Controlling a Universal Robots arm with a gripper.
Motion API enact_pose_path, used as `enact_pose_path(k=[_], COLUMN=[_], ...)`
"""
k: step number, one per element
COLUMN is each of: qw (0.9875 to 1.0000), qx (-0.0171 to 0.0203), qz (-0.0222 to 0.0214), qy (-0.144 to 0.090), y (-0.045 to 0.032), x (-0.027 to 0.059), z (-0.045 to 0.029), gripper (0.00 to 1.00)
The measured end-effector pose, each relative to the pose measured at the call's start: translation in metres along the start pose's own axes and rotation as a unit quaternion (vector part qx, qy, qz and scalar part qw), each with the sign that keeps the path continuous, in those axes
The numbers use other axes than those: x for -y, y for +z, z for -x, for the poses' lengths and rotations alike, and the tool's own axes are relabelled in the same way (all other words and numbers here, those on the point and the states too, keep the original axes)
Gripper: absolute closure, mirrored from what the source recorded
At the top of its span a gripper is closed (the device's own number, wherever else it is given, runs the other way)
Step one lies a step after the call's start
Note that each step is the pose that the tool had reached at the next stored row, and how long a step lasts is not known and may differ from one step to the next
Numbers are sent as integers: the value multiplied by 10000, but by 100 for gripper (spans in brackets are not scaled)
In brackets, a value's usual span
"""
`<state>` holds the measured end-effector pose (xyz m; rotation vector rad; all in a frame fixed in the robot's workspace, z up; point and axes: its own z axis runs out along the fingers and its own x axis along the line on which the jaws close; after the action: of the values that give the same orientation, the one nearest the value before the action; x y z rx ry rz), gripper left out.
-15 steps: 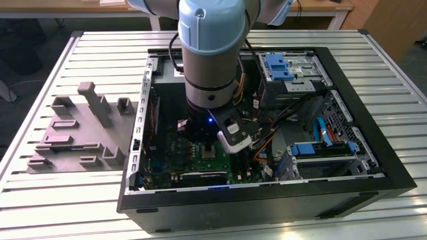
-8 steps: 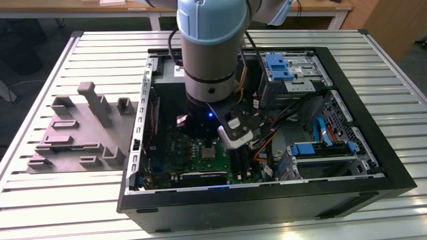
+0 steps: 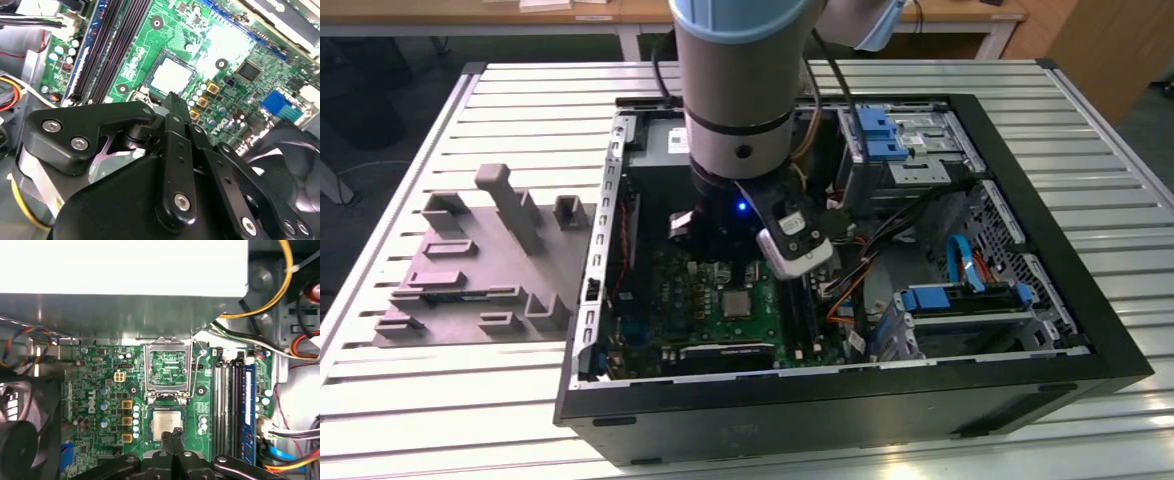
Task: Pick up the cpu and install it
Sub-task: 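Close the cpu cover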
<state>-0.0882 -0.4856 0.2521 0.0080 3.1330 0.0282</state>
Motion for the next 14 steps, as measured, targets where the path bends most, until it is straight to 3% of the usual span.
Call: enact_pose_path(k=[8,14], qw=[10000,9989], qx=[5,-2], qz=[-3,0], qy=[-53,-465], y=[-10,-9], x=[-11,-12], z=[10,11], gripper=[89,89])
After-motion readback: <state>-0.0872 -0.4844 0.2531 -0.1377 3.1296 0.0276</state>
